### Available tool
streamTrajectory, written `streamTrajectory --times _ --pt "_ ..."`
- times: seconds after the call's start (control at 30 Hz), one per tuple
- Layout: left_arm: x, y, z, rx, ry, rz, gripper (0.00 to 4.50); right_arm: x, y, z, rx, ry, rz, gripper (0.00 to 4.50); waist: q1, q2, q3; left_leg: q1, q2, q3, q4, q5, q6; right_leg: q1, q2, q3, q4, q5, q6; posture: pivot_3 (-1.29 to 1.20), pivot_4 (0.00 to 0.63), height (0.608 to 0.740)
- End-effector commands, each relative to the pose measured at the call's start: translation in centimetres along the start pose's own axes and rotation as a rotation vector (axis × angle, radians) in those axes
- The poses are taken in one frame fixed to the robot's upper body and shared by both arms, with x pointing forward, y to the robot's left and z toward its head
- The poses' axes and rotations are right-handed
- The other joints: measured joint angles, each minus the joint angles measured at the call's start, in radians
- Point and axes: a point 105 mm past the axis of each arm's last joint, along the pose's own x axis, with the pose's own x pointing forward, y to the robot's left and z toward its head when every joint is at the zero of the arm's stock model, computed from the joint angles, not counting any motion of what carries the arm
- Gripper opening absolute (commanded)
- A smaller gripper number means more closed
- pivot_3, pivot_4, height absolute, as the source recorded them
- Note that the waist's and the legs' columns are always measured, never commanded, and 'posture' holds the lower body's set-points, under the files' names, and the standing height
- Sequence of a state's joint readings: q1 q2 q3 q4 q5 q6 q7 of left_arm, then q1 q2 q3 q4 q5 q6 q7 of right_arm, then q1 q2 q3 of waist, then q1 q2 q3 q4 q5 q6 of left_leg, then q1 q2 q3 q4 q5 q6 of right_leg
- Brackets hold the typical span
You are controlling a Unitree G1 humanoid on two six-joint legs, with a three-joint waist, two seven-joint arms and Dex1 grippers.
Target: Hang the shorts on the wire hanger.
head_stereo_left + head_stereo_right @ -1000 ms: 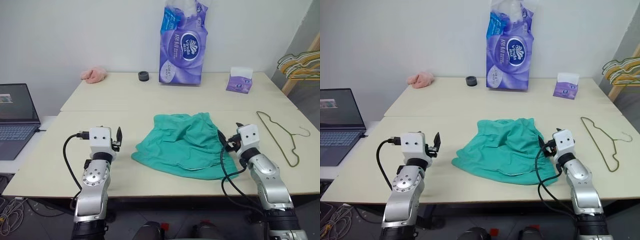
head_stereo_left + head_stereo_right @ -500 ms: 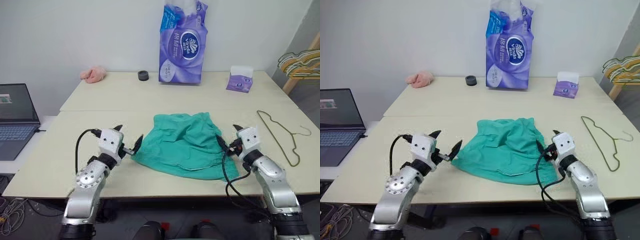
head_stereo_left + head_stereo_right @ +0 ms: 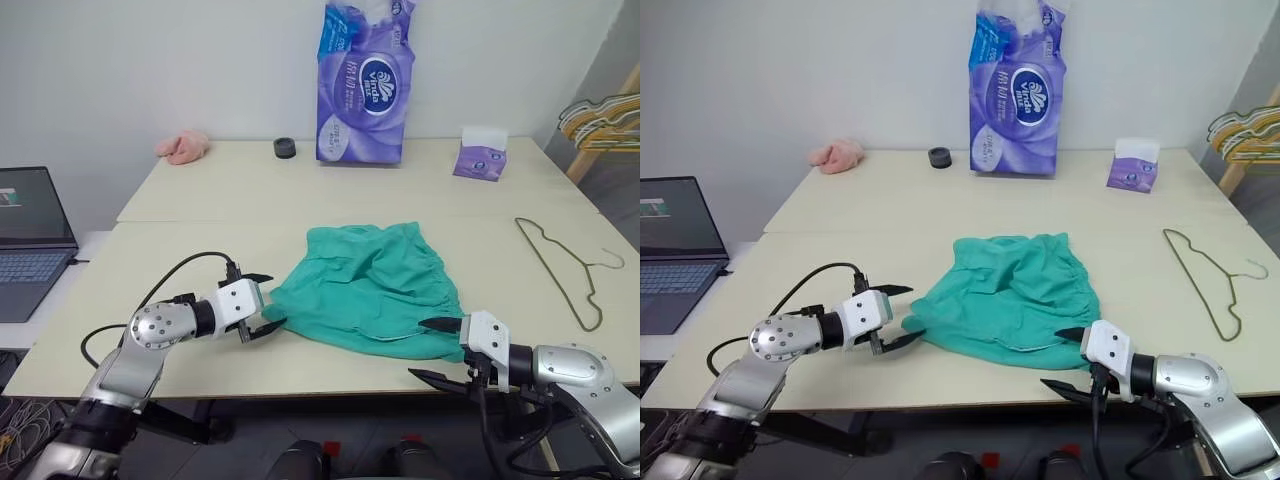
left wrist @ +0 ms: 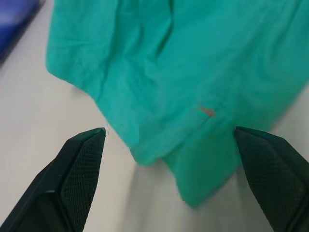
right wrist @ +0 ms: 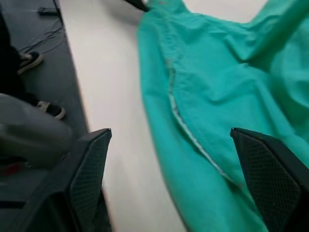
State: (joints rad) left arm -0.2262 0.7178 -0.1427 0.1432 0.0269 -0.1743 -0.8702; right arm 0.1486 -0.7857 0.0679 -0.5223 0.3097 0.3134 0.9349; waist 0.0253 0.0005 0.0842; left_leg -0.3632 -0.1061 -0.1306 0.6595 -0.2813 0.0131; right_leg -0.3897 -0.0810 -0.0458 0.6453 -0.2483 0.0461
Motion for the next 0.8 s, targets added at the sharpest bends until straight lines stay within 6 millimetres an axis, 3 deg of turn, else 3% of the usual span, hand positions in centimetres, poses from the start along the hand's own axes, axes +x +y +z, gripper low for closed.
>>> streamTrajectory --times 0.03,0.17,0.33,0.43,0.6,0.8 --pt "1.6 -0.5 0.7 0.08 -0.029 -0.031 4.48 -0.1 0.6 1.0 -0.041 -0.012 0.018 4.23 -0.002 -0.001 0.0 0.0 0.0 0.0 0.0 -0.001 0.001 0.0 0.0 0.001 -0.001 0.0 0.0 -0.11 0.045 0.74" --pt "3.0 -2.2 0.7 0.141 -0.043 -0.116 4.48 -0.5 0.5 0.8 -0.054 0.007 -0.012 4.23 -0.004 -0.002 0.001 -0.001 -0.001 0.002 0.001 -0.004 0.001 0.0 0.0 0.003 -0.002 -0.001 0.001 -0.13 0.05 0.74" --pt "3.8 -2.0 0.2 0.219 -0.032 -0.11 4.48 -1.0 0.2 0.4 -0.073 0.028 -0.059 4.23 -0.002 -0.001 0.001 0.0 -0.001 0.003 0.001 -0.005 0.002 0.0 -0.001 0.004 -0.002 -0.001 0.002 -0.16 0.053 0.74" --pt "4.1 -1.7 0.2 0.234 -0.032 -0.097 3.9 -1.4 -0.6 0.1 -0.102 0.035 -0.127 4.23 -0.004 0.0 0.001 0.001 -0.001 0.004 0.002 -0.005 0.002 0.001 -0.001 0.004 -0.001 0.0 0.004 -0.17 0.054 0.74" --pt "4.0 -1.6 0.3 0.239 -0.039 -0.109 2.42 -1.9 -2.1 -0.1 -0.174 0.044 -0.231 4.23 -0.016 0.0 0.001 0.002 0.0 0.005 0.003 -0.004 0.003 0.002 -0.001 0.005 0.0 0.002 0.007 -0.18 0.056 0.74" --pt "3.9 -1.0 1.3 0.173 -0.082 -0.093 0.59 -1.3 -1.6 -2.5 -0.357 0.166 -0.148 4.23 -0.03 -0.001 0.001 0.002 -0.001 0.007 0.003 -0.004 0.004 0.001 -0.001 0.007 -0.001 0.002 0.006 -0.17 0.055 0.74"
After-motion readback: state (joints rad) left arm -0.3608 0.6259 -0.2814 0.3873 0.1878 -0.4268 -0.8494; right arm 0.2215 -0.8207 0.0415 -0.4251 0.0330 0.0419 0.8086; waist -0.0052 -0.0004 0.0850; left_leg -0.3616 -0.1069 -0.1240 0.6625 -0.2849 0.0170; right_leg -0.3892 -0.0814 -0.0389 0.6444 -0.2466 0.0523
